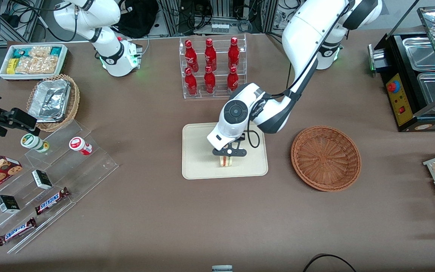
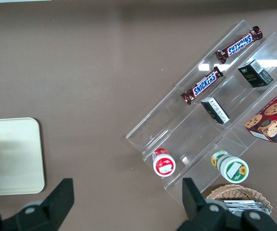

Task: Place sandwich from basket to tray
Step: 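Lower the sandwich onto the tray and open the left gripper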

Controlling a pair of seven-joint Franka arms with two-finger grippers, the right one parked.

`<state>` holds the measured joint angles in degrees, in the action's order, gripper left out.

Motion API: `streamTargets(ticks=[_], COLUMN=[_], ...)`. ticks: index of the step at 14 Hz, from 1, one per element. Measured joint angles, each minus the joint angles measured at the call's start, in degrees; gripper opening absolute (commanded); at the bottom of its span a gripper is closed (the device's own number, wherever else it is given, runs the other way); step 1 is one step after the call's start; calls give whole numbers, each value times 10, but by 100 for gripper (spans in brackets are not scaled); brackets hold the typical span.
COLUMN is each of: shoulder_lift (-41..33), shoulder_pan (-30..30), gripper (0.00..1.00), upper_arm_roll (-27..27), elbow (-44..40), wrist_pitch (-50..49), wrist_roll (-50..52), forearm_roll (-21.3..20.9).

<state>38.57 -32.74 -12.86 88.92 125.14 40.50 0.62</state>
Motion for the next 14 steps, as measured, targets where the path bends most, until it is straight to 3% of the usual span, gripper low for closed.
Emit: streamTargets(ticks=[2,3,5,10,14], shoulder_lift=[10,16,25,22,-49], shoulder_pan=[-3,-4,-6,-7,-7], gripper=[19,24,100,100,100], upper_arm_roll=[0,1,1,2,15], elbow=[0,0,-1,-15,-34], wrist_pitch=[12,14,16,14,-87], wrist_roll=[1,1,1,16,29], forearm_roll=[0,0,-1,-21,-22])
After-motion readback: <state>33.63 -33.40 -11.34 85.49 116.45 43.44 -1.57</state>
